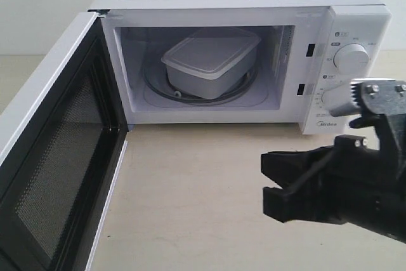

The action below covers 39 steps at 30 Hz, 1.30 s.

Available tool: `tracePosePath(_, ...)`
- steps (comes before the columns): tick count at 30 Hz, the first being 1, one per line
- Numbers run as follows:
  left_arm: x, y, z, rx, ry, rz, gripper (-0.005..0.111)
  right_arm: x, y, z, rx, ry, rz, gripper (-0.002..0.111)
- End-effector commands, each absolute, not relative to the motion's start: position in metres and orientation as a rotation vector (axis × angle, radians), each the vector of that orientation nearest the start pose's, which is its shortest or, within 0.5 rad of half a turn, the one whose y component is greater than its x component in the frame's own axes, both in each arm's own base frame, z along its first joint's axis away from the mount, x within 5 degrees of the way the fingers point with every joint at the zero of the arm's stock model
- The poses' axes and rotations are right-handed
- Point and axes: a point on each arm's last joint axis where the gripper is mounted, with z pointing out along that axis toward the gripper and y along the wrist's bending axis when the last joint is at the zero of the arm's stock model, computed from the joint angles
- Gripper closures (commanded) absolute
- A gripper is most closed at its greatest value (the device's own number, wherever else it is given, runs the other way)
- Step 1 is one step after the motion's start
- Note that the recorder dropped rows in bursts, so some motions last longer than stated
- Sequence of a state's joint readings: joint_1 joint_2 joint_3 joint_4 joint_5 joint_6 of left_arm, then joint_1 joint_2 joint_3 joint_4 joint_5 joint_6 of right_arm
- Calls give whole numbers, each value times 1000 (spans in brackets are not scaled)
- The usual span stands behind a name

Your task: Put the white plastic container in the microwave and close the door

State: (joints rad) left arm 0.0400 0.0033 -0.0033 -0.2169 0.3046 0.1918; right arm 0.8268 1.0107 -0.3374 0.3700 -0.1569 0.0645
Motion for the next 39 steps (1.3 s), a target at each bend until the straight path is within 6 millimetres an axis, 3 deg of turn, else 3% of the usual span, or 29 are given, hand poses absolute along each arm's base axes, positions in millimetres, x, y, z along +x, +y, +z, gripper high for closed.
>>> tracePosePath(1, 55, -4, 187, -9, 1769, -49, 102, 107, 117, 241, -416, 2041, 803, 108)
tracePosePath(7, 55, -4, 187, -9, 1769, -49, 102, 89, 102, 260, -411, 1941, 874, 108)
tracePosePath(14, 55, -4, 187, -6, 1769, -46, 102, 84, 100, 255, -457, 2008, 865, 108)
tracePosePath(18, 55, -3, 187, 129, 1768, 84, 102, 84, 100, 255, -457, 2008, 865, 108)
tracePosePath(26, 55, -2, 188, 209, 1755, 158, 102, 84, 100, 255, -459, 2007, 864, 108)
tracePosePath(30, 55, -3, 191, 153, 1719, 100, 102, 84, 99, 255, -466, 2005, 857, 108)
tracePosePath(33, 56, -3, 204, -105, 1588, -124, 102, 84, 99, 255, -474, 2001, 850, 108)
tracePosePath(39, 55, 9, 221, -402, 1342, -298, 102, 85, 99, 256, -476, 1983, 844, 108)
